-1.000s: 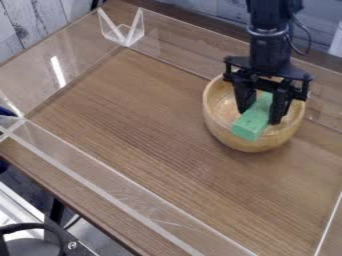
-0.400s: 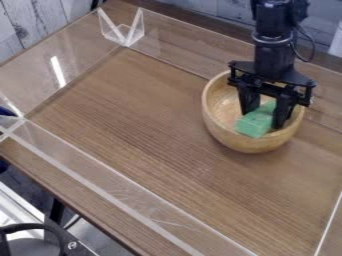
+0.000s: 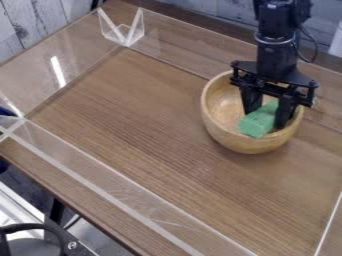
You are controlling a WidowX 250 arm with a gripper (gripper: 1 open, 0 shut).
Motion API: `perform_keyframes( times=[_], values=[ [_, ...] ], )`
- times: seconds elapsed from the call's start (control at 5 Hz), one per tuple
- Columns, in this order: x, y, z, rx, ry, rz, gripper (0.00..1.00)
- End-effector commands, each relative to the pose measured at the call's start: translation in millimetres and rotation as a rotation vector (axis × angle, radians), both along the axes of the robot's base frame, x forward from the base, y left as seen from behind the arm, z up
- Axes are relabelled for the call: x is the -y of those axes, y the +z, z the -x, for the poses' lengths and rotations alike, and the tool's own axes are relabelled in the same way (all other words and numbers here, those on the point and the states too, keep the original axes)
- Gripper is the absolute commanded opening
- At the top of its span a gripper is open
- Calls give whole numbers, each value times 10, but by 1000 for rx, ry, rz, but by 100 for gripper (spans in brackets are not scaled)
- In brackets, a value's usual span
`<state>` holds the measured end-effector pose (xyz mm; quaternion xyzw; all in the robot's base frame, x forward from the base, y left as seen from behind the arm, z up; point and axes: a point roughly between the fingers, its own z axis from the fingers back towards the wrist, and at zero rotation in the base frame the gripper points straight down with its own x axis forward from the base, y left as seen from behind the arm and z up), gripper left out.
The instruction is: Put the green block in the brown bowl
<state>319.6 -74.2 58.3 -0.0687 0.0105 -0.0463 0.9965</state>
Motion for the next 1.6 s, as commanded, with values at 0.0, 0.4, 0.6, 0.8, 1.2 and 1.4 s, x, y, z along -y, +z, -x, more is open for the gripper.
perform_keyframes(
  times=[0.0,0.4,0.6,0.8,1.2,1.4],
  values=[
    [56,168,-74,68,-16,2,100],
    [28,101,-129,72,-10,-6,100],
    [13,65,-170,75,-8,-12,100],
    [-19,200,-155,97,-1,-8,100],
    [-111,675,-120,186,22,2,100],
    [-192,953,-87,227,26,8,100]
  ],
)
